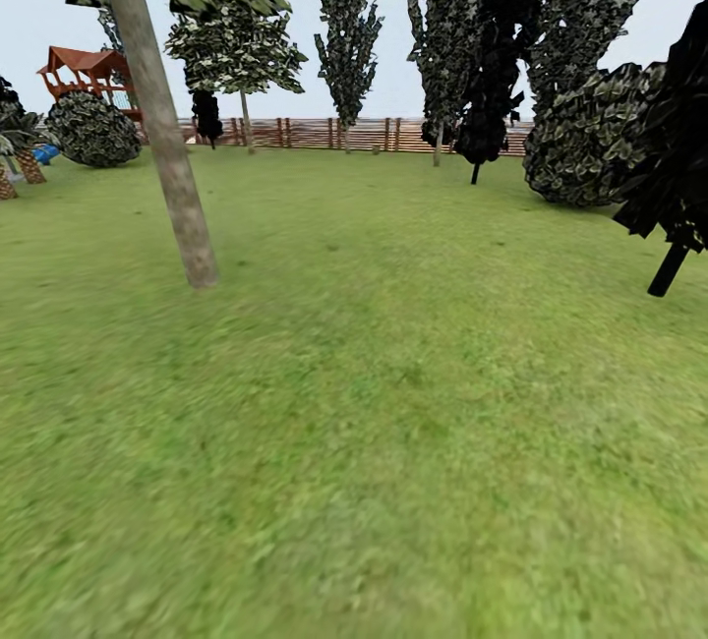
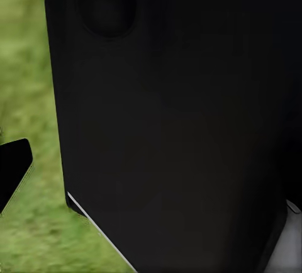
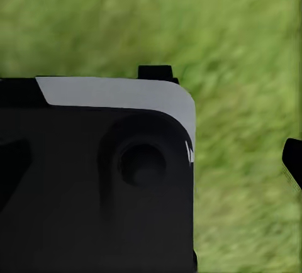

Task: Take the three Easter eggs out of the wicker basket on the lawn in the garden, then place them on the lawn next to a single tree (choose any tree) so that all three eggs are next to the same tree and none are left in the basket.

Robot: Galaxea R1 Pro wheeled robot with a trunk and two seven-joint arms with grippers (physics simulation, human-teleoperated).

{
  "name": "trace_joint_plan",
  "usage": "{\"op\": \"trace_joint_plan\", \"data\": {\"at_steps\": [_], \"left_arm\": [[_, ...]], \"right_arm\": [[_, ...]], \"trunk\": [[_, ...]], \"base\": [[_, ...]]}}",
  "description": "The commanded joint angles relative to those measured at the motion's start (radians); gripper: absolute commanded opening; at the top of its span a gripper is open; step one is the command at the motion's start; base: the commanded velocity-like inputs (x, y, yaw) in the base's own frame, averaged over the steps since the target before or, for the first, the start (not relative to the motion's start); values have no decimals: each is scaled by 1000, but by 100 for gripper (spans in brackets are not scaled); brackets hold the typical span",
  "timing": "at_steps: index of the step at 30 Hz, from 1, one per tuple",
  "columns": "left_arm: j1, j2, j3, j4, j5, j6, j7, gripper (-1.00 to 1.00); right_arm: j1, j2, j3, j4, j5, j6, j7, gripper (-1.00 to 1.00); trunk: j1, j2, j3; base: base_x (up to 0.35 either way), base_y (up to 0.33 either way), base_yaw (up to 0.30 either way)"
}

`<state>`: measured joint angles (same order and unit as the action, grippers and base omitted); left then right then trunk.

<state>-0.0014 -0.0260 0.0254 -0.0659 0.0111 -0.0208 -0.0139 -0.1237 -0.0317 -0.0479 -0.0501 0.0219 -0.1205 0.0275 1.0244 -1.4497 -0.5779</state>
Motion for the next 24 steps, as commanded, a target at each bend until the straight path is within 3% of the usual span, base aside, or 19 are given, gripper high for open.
{"op": "trace_joint_plan", "data": {"at_steps": [1,24], "left_arm": [[0,0,2,0,1,-2,-1,100],[0,0,2,1,1,-2,-1,100]], "right_arm": [[-1,1,-5,1,2,-4,3,100],[-1,2,-4,1,1,-4,3,100]], "trunk": [[1,0,-1],[1,0,-1]], "base": [[338,0,0],[338,0,0]]}}
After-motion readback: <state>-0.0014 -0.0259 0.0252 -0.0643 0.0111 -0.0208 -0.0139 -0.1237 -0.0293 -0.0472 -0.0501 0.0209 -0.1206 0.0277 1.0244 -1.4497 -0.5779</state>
